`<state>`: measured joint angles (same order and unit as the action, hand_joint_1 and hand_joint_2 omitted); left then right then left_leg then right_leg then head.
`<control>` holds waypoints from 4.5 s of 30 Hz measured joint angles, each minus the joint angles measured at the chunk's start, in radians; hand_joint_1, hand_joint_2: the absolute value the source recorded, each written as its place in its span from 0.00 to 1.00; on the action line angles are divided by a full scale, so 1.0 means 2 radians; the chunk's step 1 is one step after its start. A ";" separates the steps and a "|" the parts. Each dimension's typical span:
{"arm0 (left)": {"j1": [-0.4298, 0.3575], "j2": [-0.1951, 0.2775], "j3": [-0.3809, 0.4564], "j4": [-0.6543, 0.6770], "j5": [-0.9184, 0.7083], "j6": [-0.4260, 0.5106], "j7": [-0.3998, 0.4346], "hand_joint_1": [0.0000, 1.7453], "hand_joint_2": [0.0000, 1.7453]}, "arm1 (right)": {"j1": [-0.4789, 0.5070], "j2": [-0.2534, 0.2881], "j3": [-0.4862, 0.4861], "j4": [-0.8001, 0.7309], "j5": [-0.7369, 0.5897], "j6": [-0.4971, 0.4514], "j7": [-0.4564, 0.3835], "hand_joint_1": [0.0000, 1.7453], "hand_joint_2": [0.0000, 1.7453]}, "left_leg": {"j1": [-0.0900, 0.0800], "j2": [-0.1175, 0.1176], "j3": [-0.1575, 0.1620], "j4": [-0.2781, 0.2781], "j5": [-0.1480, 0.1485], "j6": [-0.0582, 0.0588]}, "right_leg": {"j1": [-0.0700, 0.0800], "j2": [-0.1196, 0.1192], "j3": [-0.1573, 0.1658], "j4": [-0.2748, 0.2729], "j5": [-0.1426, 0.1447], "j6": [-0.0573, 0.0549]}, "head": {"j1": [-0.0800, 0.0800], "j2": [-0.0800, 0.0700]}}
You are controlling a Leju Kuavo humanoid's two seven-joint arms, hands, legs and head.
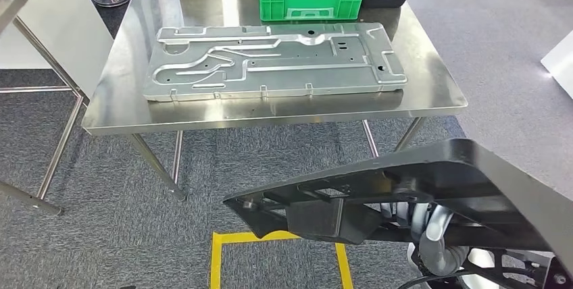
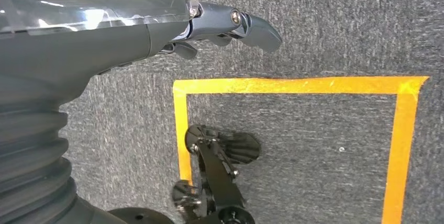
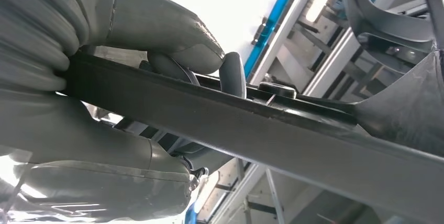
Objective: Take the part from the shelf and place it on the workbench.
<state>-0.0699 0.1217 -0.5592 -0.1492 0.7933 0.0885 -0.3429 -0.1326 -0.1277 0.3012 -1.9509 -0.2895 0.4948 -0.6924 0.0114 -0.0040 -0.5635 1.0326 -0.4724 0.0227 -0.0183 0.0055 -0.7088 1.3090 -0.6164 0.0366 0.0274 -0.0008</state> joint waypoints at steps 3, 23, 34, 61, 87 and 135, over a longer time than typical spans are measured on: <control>0.001 -0.002 0.000 0.000 0.001 0.000 0.001 0.00 1.00 | 0.003 0.001 -0.002 0.000 0.002 0.006 0.000 0.97 1.00 | -0.005 -0.001 0.020 -0.001 -0.015 0.000 | 0.010 -0.001 0.012 -0.079 0.065 -0.017 | 0.000 0.000; 0.004 0.001 -0.002 0.000 0.005 0.004 0.000 0.00 1.00 | 0.017 0.021 -0.023 -0.014 -0.005 0.034 0.000 0.97 1.00 | 0.000 -0.001 -0.022 -0.005 0.023 -0.014 | 0.008 0.009 0.090 -0.148 0.059 -0.018 | -0.004 0.000; 0.001 0.004 -0.012 0.000 0.007 0.004 -0.002 0.00 1.00 | 0.037 0.044 -0.070 -0.032 -0.004 0.062 -0.001 0.97 1.00 | -0.002 0.003 0.008 -0.010 0.001 -0.002 | 0.007 -0.005 0.031 -0.097 0.085 -0.015 | -0.003 0.000; 0.001 0.009 -0.013 0.000 0.017 0.005 -0.004 0.00 1.00 | 0.033 0.050 -0.071 -0.028 -0.003 0.048 -0.001 0.97 1.00 | -0.001 0.003 0.010 -0.014 0.000 0.002 | 0.004 0.000 -0.004 -0.005 0.018 -0.003 | -0.005 0.000; -0.011 0.004 -0.038 0.000 0.008 -0.011 -0.005 0.00 1.00 | -0.426 -0.037 -0.148 0.379 0.217 -0.183 0.068 0.97 1.00 | 0.000 0.004 -0.027 -0.007 0.031 0.000 | 0.011 0.000 0.045 -0.114 0.066 -0.014 | -0.011 0.000; -0.046 -0.009 -0.094 -0.009 -0.044 -0.046 -0.008 0.00 0.00 | -0.435 0.093 0.244 0.811 0.635 -0.383 0.211 0.00 0.00 | 0.002 0.001 -0.063 0.085 -0.029 -0.025 | 0.004 -0.001 0.046 -0.150 0.100 -0.030 | -0.012 0.000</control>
<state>-0.1609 0.1040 -0.7465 -0.1663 0.7062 -0.0039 -0.3583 -1.0032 0.0575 0.7884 -0.3290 0.9813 -0.2715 -0.2713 0.0163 -0.0013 -0.6893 1.2023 -0.5302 -0.0267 -0.0095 0.0033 -0.6167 1.0096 -0.4157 -0.0242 0.0029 -0.0008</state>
